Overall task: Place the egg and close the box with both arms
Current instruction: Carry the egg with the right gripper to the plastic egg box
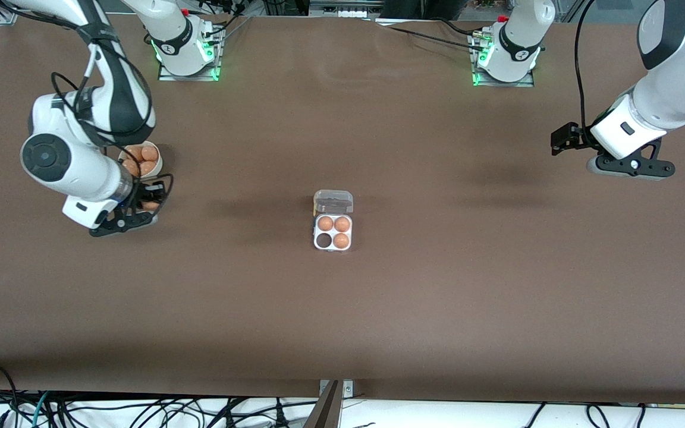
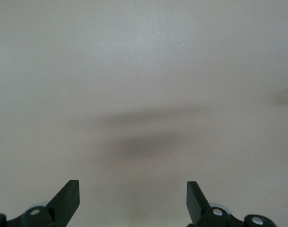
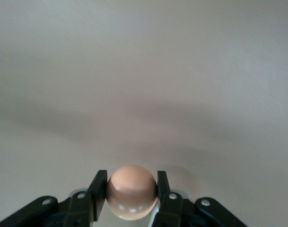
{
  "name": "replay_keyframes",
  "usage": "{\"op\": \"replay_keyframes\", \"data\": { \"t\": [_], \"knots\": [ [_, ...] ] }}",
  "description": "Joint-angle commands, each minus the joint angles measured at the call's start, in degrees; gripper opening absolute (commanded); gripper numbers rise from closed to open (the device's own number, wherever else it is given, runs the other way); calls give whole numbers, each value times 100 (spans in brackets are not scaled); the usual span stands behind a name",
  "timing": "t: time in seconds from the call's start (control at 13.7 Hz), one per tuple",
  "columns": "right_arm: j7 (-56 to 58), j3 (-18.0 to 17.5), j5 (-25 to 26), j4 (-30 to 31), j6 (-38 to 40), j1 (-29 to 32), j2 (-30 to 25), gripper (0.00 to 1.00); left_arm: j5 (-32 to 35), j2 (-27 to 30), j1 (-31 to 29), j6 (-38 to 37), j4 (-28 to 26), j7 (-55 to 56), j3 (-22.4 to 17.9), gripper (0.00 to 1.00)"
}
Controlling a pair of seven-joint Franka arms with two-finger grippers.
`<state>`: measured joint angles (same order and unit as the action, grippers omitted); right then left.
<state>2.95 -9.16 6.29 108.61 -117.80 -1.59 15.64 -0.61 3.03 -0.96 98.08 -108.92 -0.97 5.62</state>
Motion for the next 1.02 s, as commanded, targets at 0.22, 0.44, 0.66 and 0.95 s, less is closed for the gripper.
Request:
{"op": "replay_keyframes", "data": {
  "t": [0.22, 0.44, 0.66, 0.95],
  "knots": [
    [-935, -192, -180, -1173, -138, -727, 720, 15, 25, -65, -1, -35, 134, 26, 27, 100],
    [-1594, -341, -234, -1666, -295, -1089, 1186, 15, 25, -65, -1, -35, 134, 26, 27, 100],
    [-1841, -429, -242, -2088, -682, -1282, 1643, 13, 25, -65, -1, -35, 134, 26, 27, 100],
    [-2509, -429, -234, -2739, -894, -1721, 2162, 13, 25, -65, -1, -35, 134, 26, 27, 100]
  ]
}}
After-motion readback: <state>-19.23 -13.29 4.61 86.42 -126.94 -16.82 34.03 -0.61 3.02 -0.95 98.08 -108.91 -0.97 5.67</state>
